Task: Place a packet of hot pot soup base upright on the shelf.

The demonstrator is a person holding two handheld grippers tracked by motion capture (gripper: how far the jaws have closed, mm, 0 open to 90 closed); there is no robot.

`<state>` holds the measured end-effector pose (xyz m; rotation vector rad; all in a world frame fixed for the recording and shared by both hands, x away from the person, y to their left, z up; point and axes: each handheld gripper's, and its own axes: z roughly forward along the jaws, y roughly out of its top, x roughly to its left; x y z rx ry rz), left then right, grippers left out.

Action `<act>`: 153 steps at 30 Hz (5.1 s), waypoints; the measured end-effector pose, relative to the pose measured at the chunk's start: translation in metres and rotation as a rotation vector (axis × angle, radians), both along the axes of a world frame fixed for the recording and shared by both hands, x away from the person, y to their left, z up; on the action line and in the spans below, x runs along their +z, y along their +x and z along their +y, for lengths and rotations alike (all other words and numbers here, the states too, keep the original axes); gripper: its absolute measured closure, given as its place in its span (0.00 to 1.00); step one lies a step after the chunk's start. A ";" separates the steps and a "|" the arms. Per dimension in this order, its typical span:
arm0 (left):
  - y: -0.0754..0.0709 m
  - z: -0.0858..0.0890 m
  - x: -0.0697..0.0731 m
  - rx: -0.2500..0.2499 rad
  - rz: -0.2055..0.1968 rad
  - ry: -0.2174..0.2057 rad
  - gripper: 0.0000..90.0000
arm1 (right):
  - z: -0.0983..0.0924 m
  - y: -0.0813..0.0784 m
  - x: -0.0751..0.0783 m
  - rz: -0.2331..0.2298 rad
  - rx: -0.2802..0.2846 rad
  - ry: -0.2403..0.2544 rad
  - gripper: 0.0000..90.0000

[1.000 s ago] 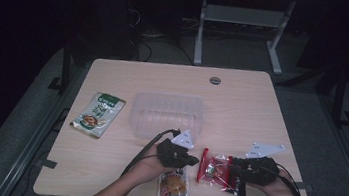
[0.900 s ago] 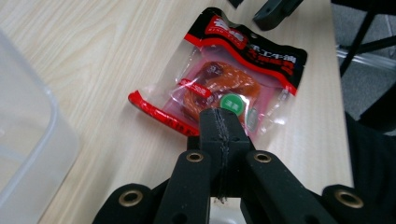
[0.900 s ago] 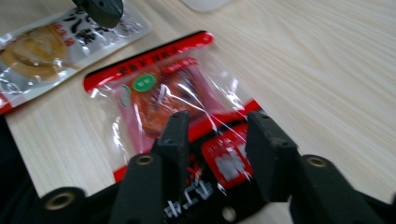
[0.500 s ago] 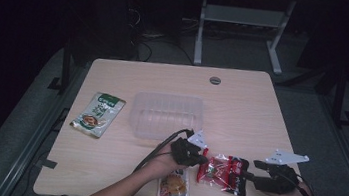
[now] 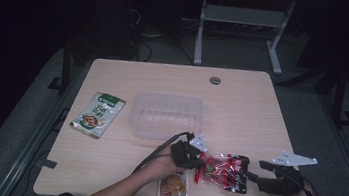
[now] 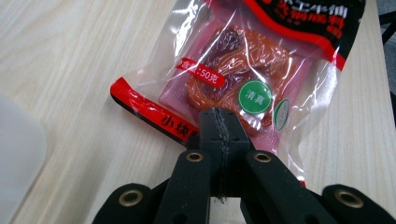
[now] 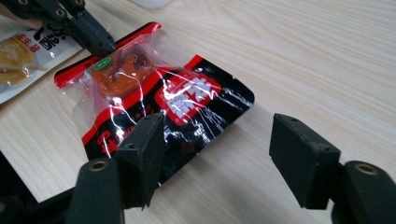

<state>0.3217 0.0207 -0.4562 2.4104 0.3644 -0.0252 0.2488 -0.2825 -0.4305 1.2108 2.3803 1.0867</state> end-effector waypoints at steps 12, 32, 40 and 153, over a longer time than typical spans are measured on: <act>-0.002 0.004 -0.003 0.010 0.019 0.028 1.00 | 0.005 0.004 -0.002 0.046 0.024 0.070 0.28; -0.002 0.006 -0.004 0.011 0.028 0.024 1.00 | 0.028 0.018 -0.021 0.162 0.082 0.145 0.26; -0.002 0.006 -0.004 0.017 0.032 0.021 1.00 | 0.031 0.020 -0.023 0.167 0.094 0.173 0.27; -0.064 0.186 0.030 0.300 -0.013 -0.070 0.41 | 0.061 0.077 0.076 -0.162 0.315 0.465 1.00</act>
